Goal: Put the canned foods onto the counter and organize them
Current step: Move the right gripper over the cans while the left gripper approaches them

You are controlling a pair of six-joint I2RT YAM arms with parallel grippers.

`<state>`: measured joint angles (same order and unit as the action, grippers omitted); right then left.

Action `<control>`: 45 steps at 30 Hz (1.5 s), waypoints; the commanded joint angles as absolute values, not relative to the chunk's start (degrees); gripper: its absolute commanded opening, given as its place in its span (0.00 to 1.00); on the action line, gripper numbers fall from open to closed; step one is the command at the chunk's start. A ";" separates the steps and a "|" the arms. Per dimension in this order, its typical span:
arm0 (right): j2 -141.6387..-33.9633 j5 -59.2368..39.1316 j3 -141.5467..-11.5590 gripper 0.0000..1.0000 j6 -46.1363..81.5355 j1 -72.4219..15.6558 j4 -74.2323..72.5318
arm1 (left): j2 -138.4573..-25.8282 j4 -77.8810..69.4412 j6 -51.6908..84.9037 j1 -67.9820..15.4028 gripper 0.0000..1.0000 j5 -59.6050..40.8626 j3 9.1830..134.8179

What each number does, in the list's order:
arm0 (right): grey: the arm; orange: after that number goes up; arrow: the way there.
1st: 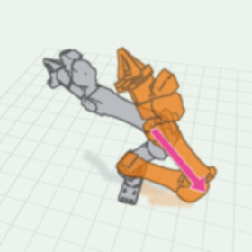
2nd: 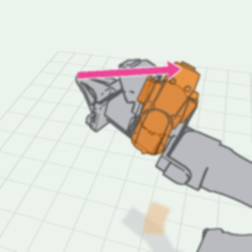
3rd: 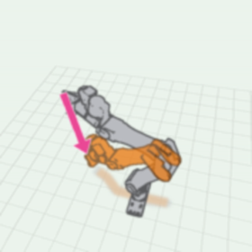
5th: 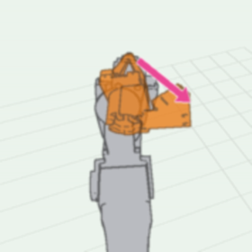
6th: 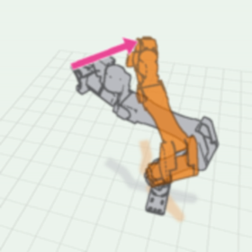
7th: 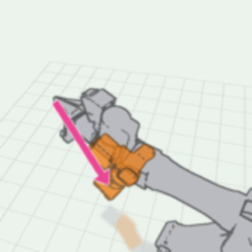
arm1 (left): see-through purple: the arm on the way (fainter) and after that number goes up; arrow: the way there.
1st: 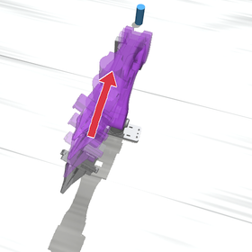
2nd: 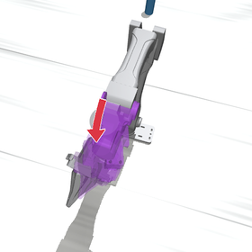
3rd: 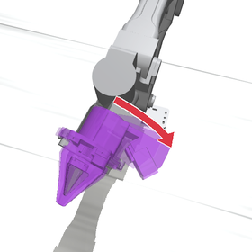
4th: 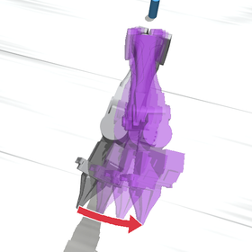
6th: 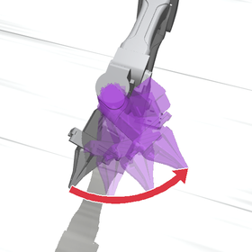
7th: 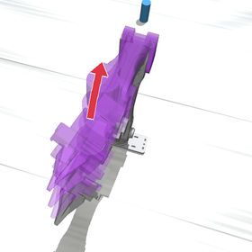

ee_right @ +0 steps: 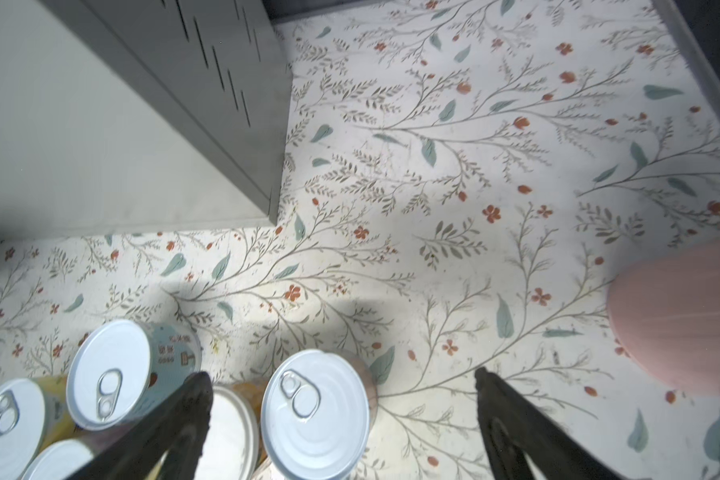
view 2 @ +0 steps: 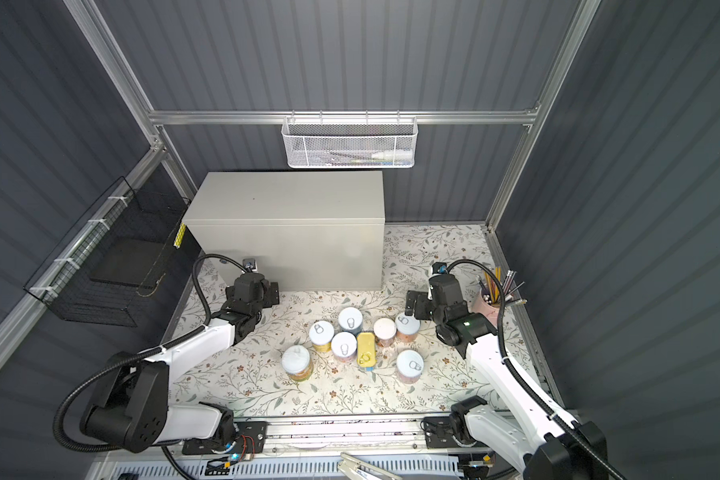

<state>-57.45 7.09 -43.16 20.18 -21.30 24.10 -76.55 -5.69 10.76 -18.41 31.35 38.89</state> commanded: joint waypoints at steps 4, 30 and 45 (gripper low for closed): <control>-57.23 8.62 -44.83 0.99 26.27 -27.36 37.10 | -71.92 9.19 19.70 -19.40 1.00 28.37 40.57; -59.54 11.61 -41.34 0.99 47.39 -48.38 51.84 | -65.30 18.71 13.47 -33.51 1.00 27.79 43.94; -62.96 8.19 -38.02 0.95 48.45 -48.69 45.74 | -65.94 16.69 13.81 -35.24 1.00 24.76 44.95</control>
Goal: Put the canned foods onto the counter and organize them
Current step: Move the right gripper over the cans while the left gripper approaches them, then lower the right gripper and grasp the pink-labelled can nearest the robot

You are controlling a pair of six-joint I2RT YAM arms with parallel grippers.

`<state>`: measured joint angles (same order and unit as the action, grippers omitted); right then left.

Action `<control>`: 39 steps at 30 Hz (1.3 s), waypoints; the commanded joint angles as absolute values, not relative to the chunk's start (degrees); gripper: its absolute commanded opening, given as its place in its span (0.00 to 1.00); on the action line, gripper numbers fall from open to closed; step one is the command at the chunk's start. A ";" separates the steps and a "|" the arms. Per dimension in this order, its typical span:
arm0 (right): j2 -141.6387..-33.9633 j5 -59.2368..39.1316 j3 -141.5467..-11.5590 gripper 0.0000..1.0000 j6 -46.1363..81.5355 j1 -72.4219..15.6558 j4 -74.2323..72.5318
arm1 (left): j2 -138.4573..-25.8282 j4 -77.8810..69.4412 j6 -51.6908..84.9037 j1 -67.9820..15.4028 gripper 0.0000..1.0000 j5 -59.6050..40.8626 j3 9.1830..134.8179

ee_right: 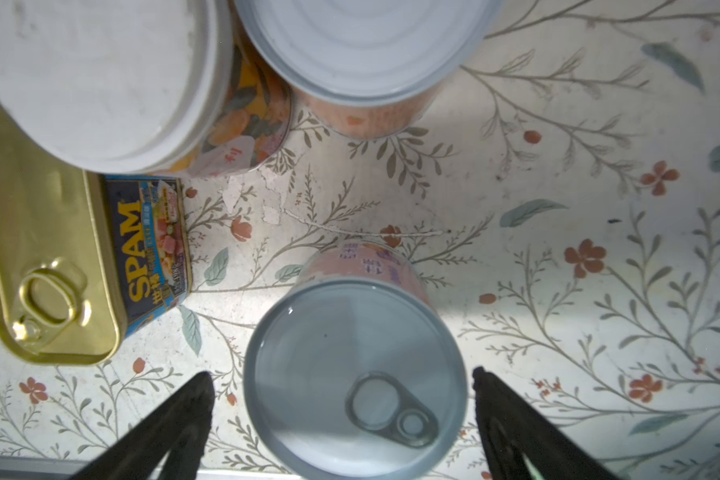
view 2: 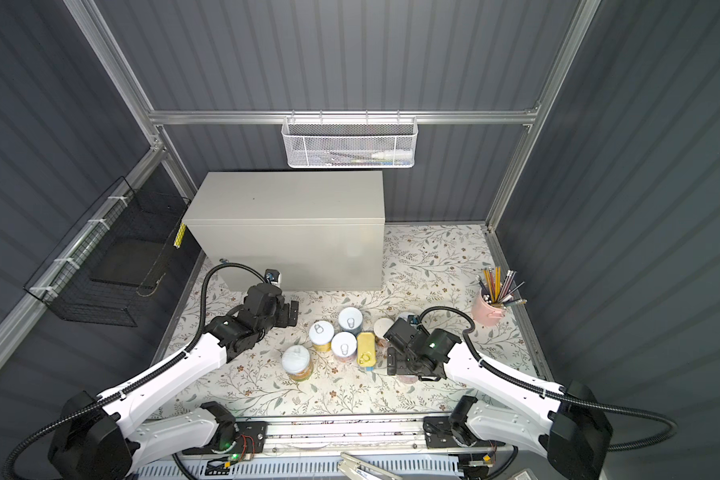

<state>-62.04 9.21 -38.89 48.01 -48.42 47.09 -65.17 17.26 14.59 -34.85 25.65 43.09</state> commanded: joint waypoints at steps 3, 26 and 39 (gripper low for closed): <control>-63.69 8.32 -37.67 0.89 49.12 -48.69 45.19 | -67.25 16.50 13.74 -35.24 1.00 24.00 45.40; -66.76 8.42 -36.36 0.76 50.62 -48.70 40.64 | -66.32 16.30 14.15 -35.42 1.00 21.33 44.56; -66.18 6.67 -37.53 0.59 49.00 -48.69 39.39 | -67.22 15.37 13.80 -35.42 1.00 17.56 44.91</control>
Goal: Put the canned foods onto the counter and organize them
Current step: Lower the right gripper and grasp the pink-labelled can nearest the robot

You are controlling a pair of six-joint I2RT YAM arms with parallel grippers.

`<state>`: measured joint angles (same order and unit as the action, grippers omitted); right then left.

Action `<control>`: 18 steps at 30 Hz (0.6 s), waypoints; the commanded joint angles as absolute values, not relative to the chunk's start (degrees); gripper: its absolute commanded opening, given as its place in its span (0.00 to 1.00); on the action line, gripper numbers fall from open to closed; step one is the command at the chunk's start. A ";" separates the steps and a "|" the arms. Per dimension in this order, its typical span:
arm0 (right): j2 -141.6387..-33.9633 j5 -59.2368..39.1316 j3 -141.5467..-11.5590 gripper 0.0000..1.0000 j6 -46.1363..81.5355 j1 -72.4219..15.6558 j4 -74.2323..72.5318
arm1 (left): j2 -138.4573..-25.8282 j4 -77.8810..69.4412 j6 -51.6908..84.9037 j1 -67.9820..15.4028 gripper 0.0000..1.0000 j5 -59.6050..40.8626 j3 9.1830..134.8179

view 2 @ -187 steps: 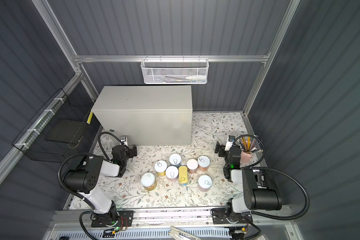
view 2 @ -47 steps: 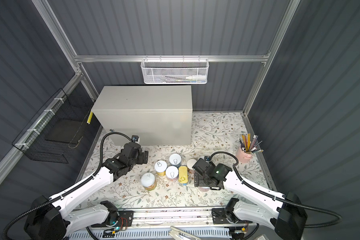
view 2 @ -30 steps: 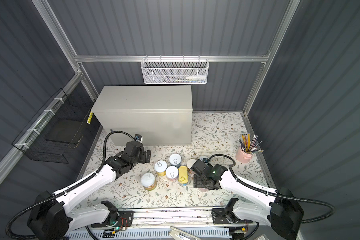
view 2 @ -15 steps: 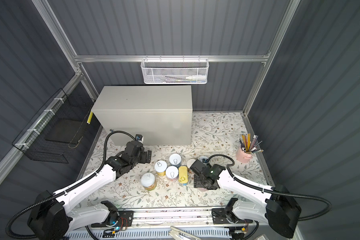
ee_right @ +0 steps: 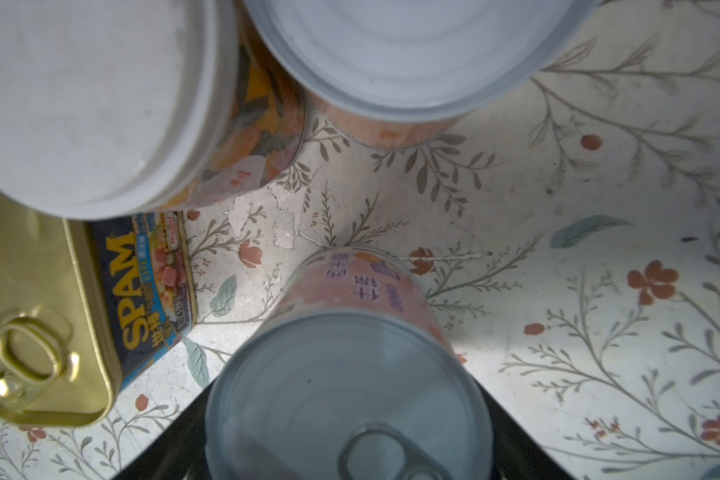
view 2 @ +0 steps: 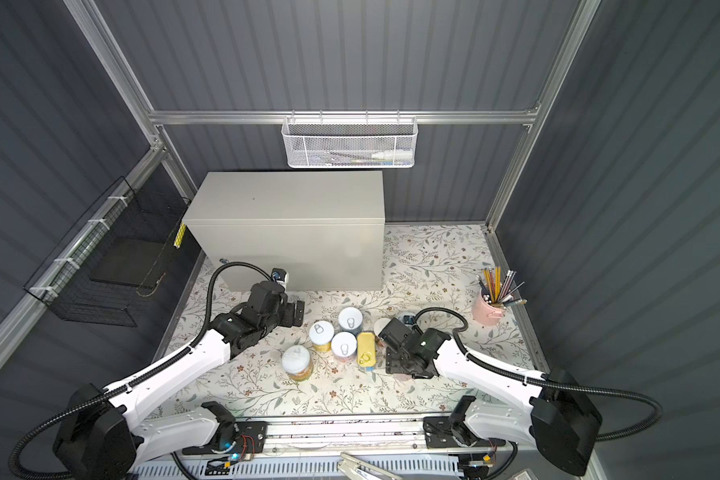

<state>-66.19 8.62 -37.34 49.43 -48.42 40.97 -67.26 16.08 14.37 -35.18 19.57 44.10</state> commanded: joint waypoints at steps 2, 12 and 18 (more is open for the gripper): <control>-65.85 6.04 -38.40 0.59 48.32 -48.69 39.30 | -67.17 16.68 13.65 -35.46 1.00 16.22 45.40; -61.82 3.47 -42.76 0.57 44.96 -48.47 41.28 | -60.02 21.73 13.49 -37.94 1.00 6.43 44.30; -60.91 -0.48 -45.02 0.57 43.67 -47.26 40.49 | -54.98 20.71 13.22 -40.06 0.98 4.22 42.98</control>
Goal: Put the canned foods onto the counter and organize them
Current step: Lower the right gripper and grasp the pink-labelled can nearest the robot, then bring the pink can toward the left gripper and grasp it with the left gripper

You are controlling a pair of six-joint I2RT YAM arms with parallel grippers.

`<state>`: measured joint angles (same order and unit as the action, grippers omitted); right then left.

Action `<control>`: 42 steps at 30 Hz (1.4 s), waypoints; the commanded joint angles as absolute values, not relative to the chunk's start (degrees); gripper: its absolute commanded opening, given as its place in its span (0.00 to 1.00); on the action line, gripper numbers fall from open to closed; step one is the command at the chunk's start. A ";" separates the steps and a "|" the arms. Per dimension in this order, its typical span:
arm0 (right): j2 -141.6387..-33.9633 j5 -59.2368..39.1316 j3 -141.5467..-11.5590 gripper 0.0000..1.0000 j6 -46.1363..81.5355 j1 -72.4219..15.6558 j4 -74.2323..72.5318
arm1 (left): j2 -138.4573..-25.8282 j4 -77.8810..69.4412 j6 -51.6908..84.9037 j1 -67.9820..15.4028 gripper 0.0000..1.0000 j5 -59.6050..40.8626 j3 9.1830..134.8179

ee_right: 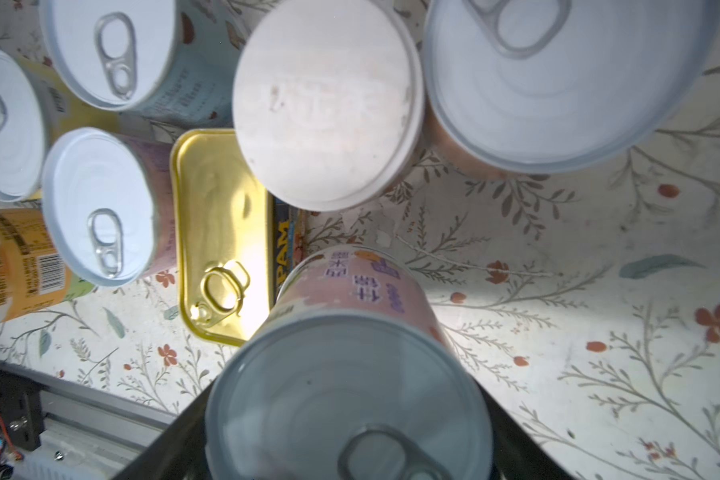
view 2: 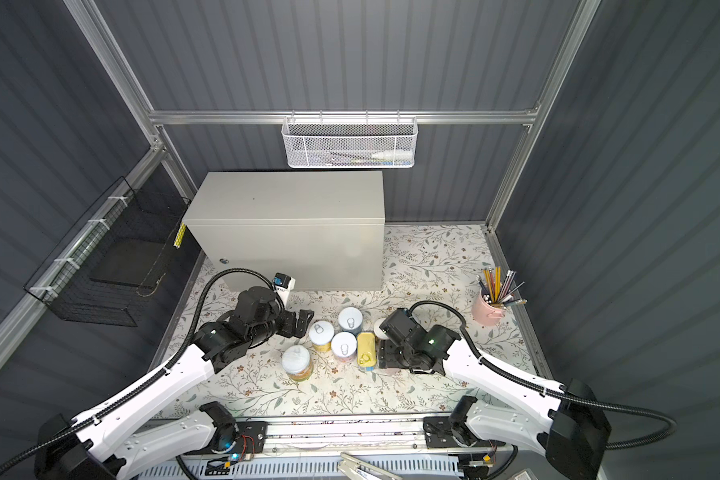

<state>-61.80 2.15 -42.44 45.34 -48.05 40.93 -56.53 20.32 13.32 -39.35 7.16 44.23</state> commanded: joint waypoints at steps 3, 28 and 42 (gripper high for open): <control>-60.91 -3.83 -46.42 0.56 42.44 -45.77 39.67 | -54.56 19.16 11.81 -40.98 0.98 1.55 42.54; -62.17 -26.11 -54.10 0.58 34.21 -32.30 35.98 | -63.64 -0.57 3.31 -44.30 0.94 -29.46 42.39; -63.78 -29.15 -54.31 0.57 34.43 -31.55 32.74 | -74.70 -7.95 1.05 -46.18 0.87 -35.54 45.94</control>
